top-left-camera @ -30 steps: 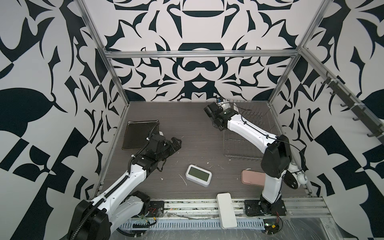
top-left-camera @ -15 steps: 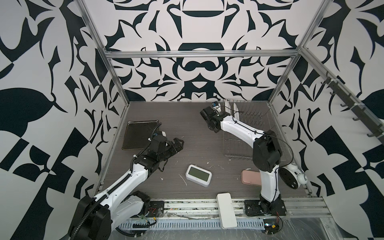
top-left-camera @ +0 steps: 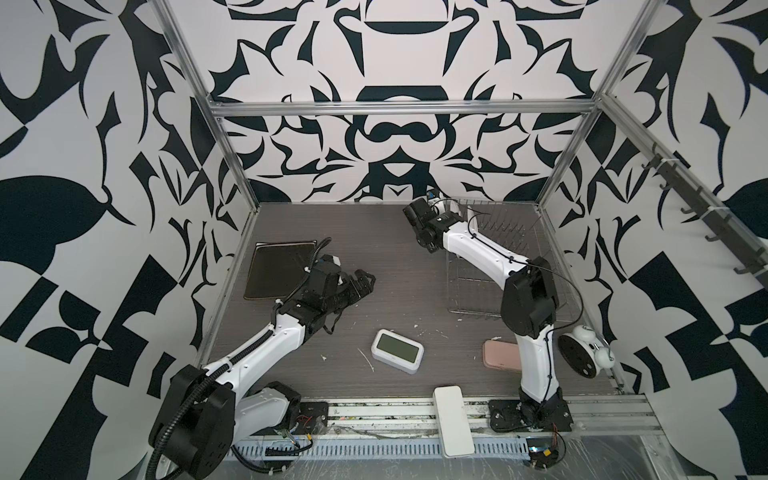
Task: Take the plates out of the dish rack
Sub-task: 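Lower the right gripper onto the rim of the nearest rack plate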
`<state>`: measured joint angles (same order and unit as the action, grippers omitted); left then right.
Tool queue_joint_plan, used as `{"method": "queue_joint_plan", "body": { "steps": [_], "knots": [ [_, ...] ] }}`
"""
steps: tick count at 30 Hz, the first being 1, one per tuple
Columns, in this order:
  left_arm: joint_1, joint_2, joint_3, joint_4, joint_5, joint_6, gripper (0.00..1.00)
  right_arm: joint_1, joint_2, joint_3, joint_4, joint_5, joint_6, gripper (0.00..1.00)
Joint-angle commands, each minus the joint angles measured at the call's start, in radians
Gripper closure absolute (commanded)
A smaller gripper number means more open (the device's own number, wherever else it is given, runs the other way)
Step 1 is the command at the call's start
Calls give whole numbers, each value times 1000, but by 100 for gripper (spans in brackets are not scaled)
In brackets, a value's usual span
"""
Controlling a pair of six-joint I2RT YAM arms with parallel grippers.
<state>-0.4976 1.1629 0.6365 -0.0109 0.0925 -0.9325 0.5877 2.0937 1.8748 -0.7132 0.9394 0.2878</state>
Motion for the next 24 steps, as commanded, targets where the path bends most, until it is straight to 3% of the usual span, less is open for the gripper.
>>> {"method": "queue_joint_plan", "body": {
  "steps": [1,24],
  "knots": [
    [-2,2,37,14,6,20,1,-13,16,55,10,29,-24,42],
    [-2,8,47,15,25,27,0,-62,44,58,39,19,-32,55]
  ]
}}
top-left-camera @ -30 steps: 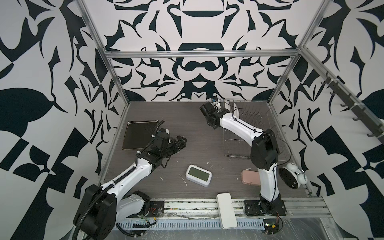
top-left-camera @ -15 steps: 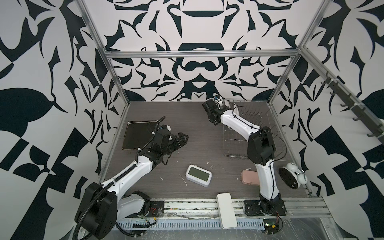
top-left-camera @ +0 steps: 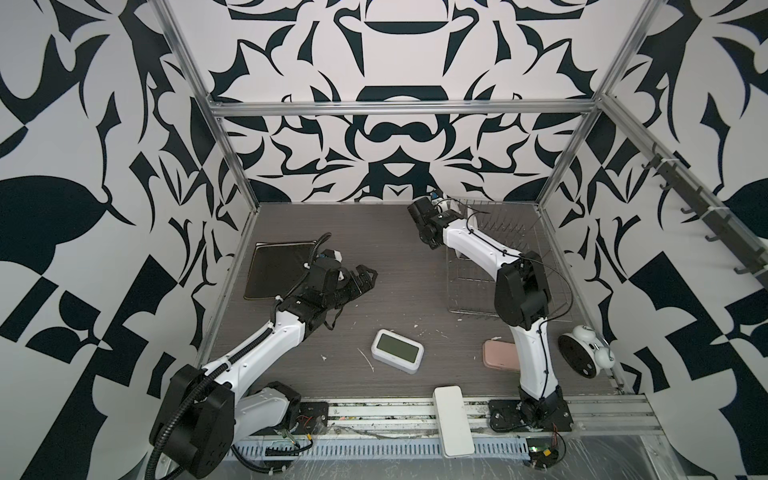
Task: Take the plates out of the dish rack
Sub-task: 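Lower the right gripper onto the rim of the nearest rack plate, then close the right gripper on the white plate's top rim in the rack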
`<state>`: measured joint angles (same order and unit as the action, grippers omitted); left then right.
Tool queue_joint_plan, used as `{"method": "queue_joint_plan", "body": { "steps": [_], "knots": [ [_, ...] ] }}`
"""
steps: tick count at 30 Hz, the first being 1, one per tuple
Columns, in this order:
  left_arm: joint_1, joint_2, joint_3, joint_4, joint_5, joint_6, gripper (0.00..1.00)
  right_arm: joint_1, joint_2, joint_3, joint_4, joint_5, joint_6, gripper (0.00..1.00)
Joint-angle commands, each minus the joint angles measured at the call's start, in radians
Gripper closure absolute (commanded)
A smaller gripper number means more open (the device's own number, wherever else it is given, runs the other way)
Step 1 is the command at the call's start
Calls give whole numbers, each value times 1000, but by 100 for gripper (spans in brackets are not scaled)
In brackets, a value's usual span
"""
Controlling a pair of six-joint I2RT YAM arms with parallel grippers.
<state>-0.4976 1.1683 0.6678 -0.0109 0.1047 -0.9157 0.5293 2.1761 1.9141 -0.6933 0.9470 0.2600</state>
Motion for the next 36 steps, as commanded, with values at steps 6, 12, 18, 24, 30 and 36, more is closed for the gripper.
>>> {"method": "queue_joint_plan", "body": {
  "steps": [6,12,18,24,30,36],
  "knots": [
    [-2,-11,9,11,12,11,0,-14,-29,16,28,0,-5,56],
    [-2,-31,-1,9,5,7,1,-17,-19,16,31,-8,-7,60],
    [-2,-32,-2,7,6,7,1,-22,-19,-6,37,-7,0,64],
    [-2,-21,-8,15,10,8,1,-26,-11,-18,43,-14,1,66],
    [-2,-18,-16,25,9,2,0,-30,-16,-42,55,-29,6,66],
    [-2,-12,-17,31,10,0,1,-35,-26,-64,70,-39,7,72]
  ]
}}
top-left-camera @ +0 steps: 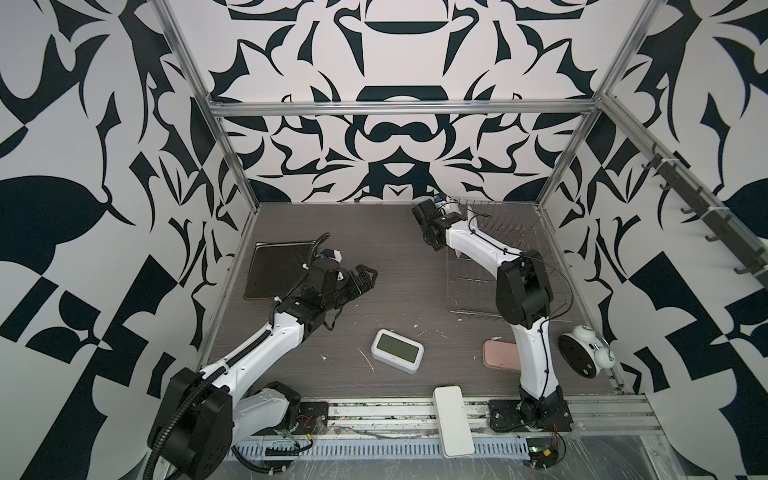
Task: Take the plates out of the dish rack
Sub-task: 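Close the right gripper on the white plate's top rim in the rack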
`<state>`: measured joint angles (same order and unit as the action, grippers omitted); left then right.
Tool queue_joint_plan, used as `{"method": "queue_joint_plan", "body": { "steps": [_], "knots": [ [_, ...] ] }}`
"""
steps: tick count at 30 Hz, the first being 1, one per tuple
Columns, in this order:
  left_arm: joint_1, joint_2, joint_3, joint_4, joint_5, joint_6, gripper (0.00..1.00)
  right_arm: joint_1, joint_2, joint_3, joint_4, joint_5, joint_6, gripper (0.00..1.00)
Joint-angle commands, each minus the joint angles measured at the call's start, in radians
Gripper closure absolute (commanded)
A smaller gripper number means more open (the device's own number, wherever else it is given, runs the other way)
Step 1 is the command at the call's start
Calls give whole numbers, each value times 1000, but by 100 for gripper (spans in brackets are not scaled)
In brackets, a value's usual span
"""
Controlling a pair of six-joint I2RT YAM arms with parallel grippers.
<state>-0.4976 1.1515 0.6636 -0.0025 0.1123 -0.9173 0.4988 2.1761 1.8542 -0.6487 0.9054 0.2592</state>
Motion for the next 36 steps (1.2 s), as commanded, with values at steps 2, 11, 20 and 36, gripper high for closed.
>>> {"method": "queue_joint_plan", "body": {
  "steps": [2,11,20,36],
  "knots": [
    [-2,9,-12,25,2,2,1,-6,-25,-4,26,3,2,73],
    [-2,11,-14,33,7,-3,0,-6,-34,-13,24,13,-4,82],
    [-2,2,-31,45,6,-8,1,-5,-62,-13,31,36,-18,93],
    [-2,-15,-39,42,4,-9,1,30,-113,-35,125,151,-92,100]
  ]
}}
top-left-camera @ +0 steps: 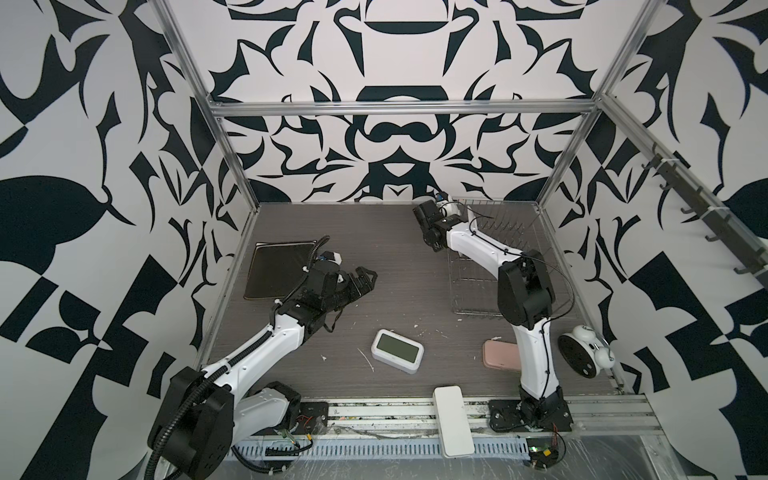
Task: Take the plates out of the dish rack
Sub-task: 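Close the right gripper on the white plate's top rim in the rack, then lift the white plate out of the rack toward the left gripper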
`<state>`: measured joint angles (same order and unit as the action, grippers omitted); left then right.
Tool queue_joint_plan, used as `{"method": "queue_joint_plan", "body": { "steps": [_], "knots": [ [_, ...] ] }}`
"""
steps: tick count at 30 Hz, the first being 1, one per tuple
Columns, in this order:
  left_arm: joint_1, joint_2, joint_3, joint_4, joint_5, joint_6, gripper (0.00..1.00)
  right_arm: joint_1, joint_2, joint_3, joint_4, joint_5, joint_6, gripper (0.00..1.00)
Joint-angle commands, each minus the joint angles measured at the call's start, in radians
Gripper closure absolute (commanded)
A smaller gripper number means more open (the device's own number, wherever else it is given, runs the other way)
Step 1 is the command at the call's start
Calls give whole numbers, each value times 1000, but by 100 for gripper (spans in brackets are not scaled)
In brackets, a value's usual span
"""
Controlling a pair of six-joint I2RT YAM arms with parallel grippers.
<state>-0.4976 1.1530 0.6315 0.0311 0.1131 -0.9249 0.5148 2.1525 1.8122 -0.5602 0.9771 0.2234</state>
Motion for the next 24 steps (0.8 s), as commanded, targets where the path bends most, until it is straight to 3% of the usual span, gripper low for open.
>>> {"method": "queue_joint_plan", "body": {
  "steps": [1,24],
  "knots": [
    [-2,-15,-7,10,3,-2,1,15,-92,7,40,82,-59,100],
    [-2,-26,-7,9,5,-3,1,77,-198,12,83,120,-123,100]
  ]
}}
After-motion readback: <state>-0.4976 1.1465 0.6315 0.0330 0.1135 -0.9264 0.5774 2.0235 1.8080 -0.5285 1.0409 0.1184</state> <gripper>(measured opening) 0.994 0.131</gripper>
